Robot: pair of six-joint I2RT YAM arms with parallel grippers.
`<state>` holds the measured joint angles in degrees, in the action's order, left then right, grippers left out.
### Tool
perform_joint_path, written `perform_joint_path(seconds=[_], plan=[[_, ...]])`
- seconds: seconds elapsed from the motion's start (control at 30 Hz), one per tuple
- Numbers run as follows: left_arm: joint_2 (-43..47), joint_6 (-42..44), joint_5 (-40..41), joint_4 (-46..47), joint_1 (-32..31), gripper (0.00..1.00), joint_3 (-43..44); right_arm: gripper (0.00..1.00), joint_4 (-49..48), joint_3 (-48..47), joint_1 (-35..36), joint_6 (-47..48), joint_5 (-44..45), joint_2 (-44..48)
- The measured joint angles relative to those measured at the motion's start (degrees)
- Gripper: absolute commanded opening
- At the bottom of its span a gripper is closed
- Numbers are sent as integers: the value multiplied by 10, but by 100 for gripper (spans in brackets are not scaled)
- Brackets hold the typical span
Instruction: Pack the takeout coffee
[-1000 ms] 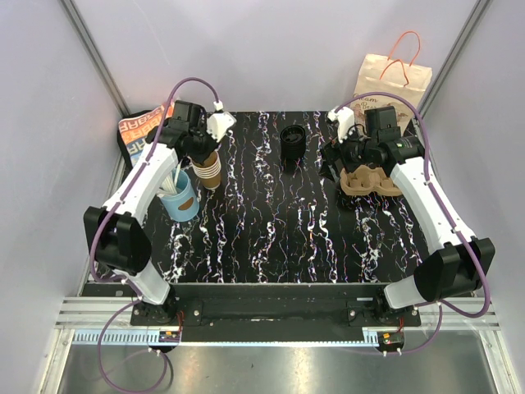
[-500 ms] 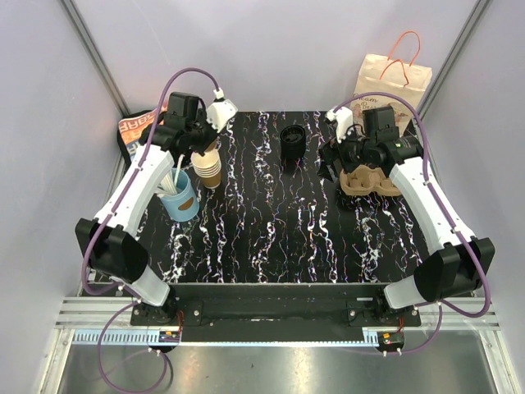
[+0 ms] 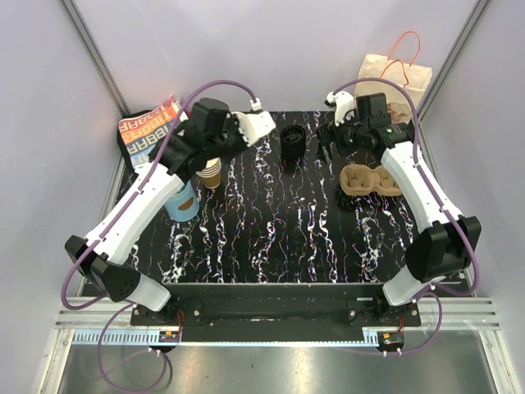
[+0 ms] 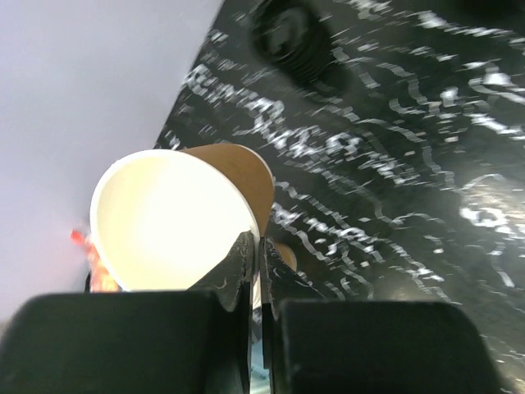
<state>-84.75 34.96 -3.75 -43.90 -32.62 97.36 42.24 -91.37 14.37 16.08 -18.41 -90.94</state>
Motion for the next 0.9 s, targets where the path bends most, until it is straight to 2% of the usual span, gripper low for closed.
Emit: perform_joint_path(seconds=[0.1,0.37,0.63,0.9], plan=[[0,0,-1,-2,-42,0,-9,94,-9,-33,0,-25,27,-32],[-29,-3,-9,1,-107,0,-56,90,-27,-148,0,-82,75,-132],[-63,-19,-35,16,-152,0,-121,87,-33,-259,0,-113,118,-238],[-80,-36,-48,51,-178,0,-163,81,-31,-318,0,-135,133,-318]])
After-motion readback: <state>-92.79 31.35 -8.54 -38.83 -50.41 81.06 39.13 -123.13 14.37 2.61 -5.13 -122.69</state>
